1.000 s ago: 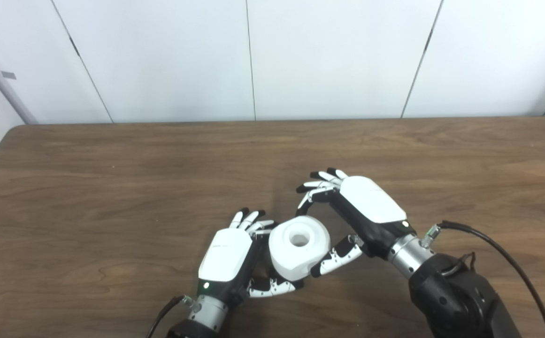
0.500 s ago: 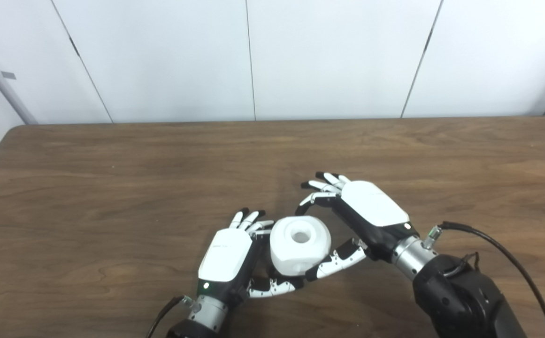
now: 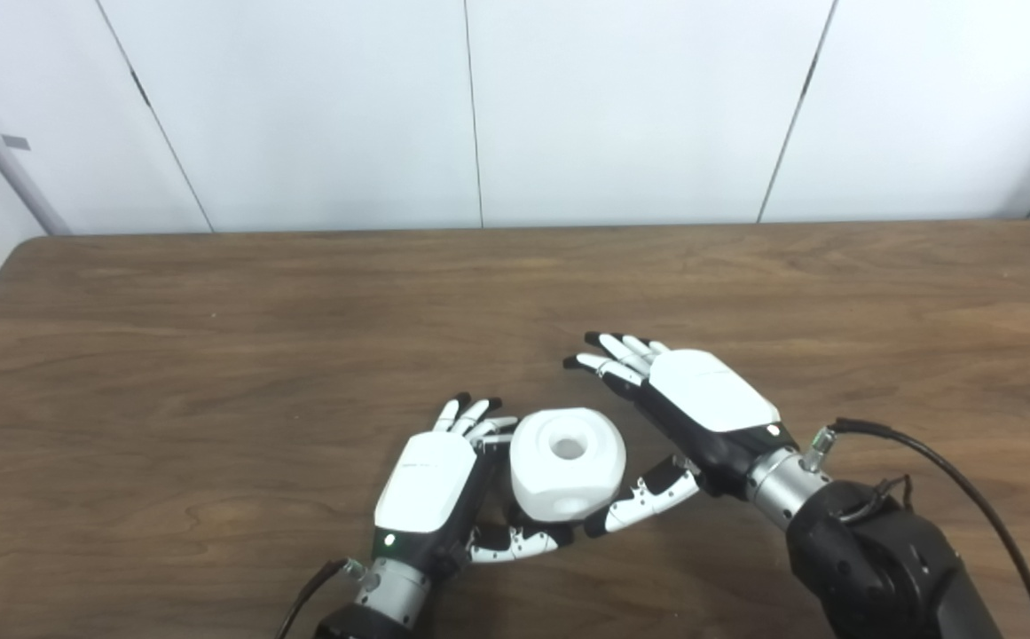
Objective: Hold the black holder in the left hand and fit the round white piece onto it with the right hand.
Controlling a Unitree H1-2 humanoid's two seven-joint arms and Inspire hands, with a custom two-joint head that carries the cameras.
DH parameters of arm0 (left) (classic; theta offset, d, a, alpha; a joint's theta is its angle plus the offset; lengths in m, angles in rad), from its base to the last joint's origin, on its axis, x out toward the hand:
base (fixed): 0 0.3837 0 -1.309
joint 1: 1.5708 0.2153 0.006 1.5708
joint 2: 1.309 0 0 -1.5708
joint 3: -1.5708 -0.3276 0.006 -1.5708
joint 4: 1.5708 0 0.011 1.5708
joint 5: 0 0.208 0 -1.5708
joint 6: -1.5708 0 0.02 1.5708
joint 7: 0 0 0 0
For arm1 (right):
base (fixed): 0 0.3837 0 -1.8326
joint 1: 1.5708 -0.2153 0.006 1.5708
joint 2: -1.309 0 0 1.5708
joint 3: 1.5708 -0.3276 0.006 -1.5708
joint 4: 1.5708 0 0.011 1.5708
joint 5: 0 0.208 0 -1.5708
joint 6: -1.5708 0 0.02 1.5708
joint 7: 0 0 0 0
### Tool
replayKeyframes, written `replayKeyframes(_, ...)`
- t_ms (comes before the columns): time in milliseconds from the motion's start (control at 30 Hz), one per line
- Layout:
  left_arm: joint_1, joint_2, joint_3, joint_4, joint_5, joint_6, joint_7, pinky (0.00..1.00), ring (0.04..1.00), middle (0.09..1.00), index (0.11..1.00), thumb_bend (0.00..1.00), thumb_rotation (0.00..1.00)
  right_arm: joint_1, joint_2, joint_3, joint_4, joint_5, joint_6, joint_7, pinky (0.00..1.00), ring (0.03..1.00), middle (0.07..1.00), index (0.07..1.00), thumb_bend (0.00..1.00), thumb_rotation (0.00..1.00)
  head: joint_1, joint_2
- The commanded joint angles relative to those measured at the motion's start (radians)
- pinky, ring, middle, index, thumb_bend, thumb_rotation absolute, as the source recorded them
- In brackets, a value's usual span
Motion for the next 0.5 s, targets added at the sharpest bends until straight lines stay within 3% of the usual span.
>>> replayKeyframes(0, -0.002, 0.01, -0.006, 0.01, 0.019, -0.002, -0.008, 1.0, 0.92, 0.794, 0.484, 0.52, 0.05, -0.016, 0.002, -0.021, -0.045, -0.006, -0.001, -0.003, 1.0, 1.0, 1.0, 0.911, 1.0, 0.44, 0.0, -0.001)
replayKeyframes(467, -0.003, 0.016, 0.011, 0.007, 0.0, 0.006, -0.023, 1.0, 0.919, 0.791, 0.484, 0.52, 0.05, 0.042, -0.01, -0.106, -0.113, -0.011, 0.003, 0.037, 1.0, 1.0, 1.0, 0.891, 1.0, 0.43, -0.012, -0.007)
